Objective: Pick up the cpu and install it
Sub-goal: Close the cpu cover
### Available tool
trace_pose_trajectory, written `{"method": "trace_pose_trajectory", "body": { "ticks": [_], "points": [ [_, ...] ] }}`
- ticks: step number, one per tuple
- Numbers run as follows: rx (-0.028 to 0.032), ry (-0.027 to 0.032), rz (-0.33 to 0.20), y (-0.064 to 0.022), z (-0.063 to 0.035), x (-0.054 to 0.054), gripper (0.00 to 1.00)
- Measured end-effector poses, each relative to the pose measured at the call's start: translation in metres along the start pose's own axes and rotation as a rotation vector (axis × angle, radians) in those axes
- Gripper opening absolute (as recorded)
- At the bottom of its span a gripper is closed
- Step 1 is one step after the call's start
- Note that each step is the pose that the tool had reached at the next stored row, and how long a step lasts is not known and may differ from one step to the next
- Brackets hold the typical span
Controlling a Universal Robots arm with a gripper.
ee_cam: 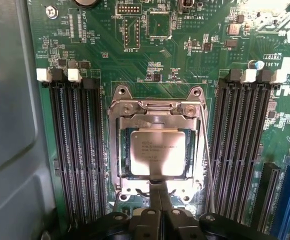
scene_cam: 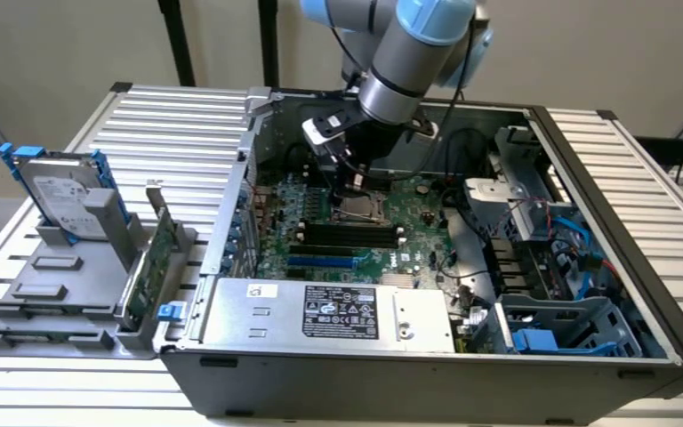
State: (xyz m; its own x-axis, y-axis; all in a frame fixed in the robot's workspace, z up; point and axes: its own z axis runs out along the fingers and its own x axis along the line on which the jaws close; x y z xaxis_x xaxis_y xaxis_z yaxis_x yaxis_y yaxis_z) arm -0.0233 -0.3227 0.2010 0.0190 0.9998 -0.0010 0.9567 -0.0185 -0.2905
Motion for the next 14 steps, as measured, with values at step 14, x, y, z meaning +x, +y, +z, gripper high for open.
{"method": "trace_pose_trajectory", "body": {
  "ticks": [14],
  "points": [
    [0.0076,0.0084,0.016,-0.0033,-0.0089,-0.005,0.11]
  ]
}}
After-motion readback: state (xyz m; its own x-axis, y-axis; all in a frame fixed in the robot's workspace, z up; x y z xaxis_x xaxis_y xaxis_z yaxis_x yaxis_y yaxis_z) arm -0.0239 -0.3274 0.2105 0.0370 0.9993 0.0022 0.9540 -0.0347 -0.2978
